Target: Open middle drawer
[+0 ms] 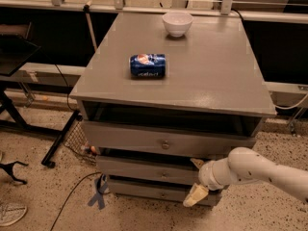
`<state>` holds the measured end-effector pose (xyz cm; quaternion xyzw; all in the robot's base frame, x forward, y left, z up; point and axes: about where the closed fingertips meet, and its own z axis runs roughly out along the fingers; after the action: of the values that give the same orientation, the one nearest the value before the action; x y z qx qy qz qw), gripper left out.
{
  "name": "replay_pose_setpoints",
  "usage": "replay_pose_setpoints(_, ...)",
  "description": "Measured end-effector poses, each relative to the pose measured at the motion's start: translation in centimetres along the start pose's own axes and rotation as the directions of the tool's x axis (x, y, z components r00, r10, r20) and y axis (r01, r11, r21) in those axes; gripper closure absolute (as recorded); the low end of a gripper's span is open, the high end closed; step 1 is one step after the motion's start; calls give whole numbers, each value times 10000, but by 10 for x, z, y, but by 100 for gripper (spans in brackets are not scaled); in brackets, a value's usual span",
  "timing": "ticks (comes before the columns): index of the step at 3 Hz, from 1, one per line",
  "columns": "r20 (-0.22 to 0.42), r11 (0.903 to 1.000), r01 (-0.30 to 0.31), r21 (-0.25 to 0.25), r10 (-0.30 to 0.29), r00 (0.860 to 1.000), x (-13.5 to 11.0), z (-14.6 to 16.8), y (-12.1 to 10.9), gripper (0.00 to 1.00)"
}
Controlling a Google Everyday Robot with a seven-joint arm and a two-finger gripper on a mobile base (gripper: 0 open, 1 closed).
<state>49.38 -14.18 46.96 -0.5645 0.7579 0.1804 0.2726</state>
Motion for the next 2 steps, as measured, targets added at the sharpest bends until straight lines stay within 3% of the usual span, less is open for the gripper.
replay_pose_setpoints(2, -451, 9984, 444, 359, -427, 9981, 14, 21, -38, 0)
